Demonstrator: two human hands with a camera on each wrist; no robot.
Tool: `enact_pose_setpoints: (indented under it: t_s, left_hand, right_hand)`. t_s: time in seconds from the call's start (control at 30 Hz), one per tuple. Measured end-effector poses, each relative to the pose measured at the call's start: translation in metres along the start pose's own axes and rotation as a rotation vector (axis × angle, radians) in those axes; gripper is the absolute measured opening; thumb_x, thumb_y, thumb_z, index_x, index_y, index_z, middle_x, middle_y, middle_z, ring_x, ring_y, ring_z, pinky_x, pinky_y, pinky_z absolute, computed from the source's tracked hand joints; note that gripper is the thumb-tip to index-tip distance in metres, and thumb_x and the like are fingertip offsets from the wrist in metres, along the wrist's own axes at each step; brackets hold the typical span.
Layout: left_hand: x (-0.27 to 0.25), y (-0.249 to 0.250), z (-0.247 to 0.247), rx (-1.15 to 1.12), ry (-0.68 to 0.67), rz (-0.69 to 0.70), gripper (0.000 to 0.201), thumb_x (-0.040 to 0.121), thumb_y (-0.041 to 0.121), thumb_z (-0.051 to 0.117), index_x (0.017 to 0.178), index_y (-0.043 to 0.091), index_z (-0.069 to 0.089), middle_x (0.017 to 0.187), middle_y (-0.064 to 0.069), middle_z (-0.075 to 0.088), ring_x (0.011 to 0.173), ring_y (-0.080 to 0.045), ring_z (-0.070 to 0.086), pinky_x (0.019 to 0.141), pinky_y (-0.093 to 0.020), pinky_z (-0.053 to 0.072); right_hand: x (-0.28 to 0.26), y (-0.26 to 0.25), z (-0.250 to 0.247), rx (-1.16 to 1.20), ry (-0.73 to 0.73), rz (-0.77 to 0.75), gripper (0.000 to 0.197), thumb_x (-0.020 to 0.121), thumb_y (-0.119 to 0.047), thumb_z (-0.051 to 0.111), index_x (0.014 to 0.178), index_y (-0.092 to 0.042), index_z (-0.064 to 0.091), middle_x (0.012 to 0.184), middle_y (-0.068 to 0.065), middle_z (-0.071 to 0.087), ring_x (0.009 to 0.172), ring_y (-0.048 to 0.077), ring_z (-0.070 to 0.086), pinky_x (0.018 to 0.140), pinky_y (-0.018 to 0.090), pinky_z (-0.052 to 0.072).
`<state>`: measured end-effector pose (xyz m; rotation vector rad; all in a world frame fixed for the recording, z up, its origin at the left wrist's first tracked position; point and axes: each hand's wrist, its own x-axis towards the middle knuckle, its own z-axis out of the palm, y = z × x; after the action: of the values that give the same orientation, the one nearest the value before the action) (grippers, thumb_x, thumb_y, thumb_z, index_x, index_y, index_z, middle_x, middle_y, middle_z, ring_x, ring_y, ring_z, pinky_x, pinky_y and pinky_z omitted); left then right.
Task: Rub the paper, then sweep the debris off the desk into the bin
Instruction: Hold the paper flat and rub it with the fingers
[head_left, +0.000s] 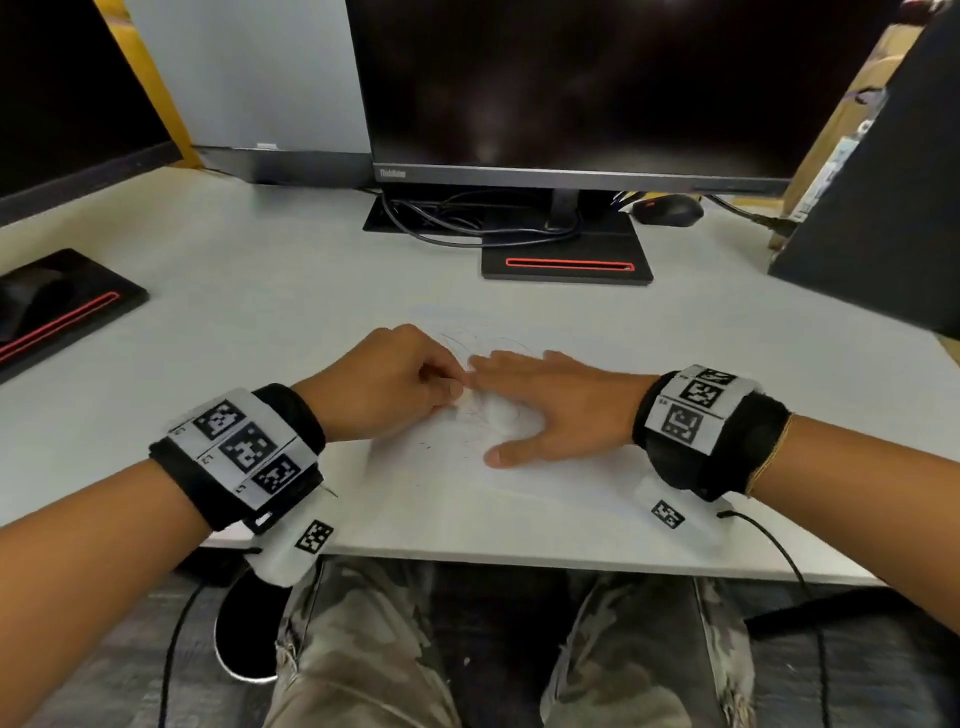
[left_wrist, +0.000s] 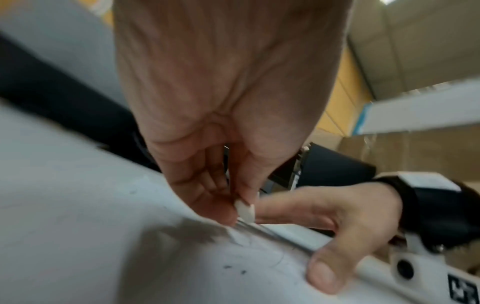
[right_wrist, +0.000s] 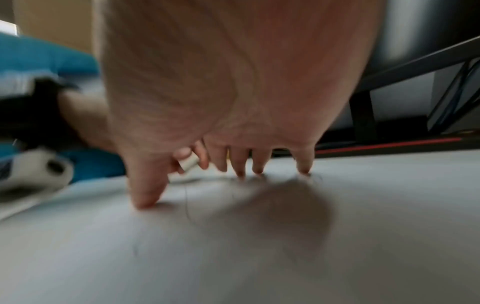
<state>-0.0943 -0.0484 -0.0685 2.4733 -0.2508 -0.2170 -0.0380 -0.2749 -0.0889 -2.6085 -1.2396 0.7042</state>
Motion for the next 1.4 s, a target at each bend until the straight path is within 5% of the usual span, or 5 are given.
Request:
enact_pose_setpoints:
  t_s: [0.07,0.2,0.33,0.43,1.4]
  left_hand:
    - [0.01,0.0,-0.002,0.145,-0.024,-0.019,0.013,0.097,0.02,0.068,0.096,0.03,0.076,0.07,0.016,0.068,0.069,0.002,0.063,0.069,-0.016,0.044]
    - [0.011,0.004,0.002,0.203,-0.021,-0.007,0.012,0.091,0.021,0.066,0.084,0.029,0.07,0.073,0.01,0.07,0.074,-0.01,0.066,0.068,-0.024,0.05]
    - [-0.002,0.014,0.007,0.213,-0.215,0.108,0.014,0.09,0.017,0.066,0.082,0.028,0.072,0.069,0.007,0.07,0.065,-0.006,0.062,0.064,-0.014,0.048]
    - [0.006,0.008,0.002,0.236,-0.078,0.1,0.015,0.09,0.016,0.064,0.082,0.026,0.072,0.07,0.009,0.071,0.066,-0.004,0.063,0.065,-0.018,0.046]
    - [0.012,0.018,0.016,0.13,-0.119,0.21,0.012,0.089,0.016,0.076,0.088,0.028,0.077,0.077,0.016,0.074,0.077,0.003,0.069,0.072,-0.011,0.052]
  right_hand:
    - [0.001,0.001,0.006,-0.069,-0.084,0.027,0.101,0.095,-0.082,0.048,0.167,-0.045,-0.013,0.175,-0.016,-0.02,0.159,0.003,-0.022,0.129,0.05,-0.016]
    - [0.003,0.0,0.008,-0.06,-0.1,0.06,0.109,0.088,-0.089,0.047,0.165,-0.046,-0.018,0.171,-0.021,-0.03,0.155,0.0,-0.031,0.126,0.051,-0.022]
    - [0.006,0.001,0.008,-0.036,-0.109,0.061,0.115,0.082,-0.095,0.05,0.163,-0.051,-0.019,0.17,-0.023,-0.032,0.153,0.0,-0.035,0.126,0.053,-0.023]
    - [0.006,0.001,0.009,-0.028,-0.111,0.063,0.116,0.08,-0.095,0.05,0.163,-0.052,-0.018,0.17,-0.022,-0.031,0.154,0.0,-0.034,0.126,0.054,-0.023]
    - [0.008,0.002,0.012,0.046,-0.114,0.05,0.11,0.079,-0.095,0.055,0.165,-0.052,0.001,0.172,-0.024,-0.026,0.15,-0.004,-0.039,0.123,0.052,-0.028]
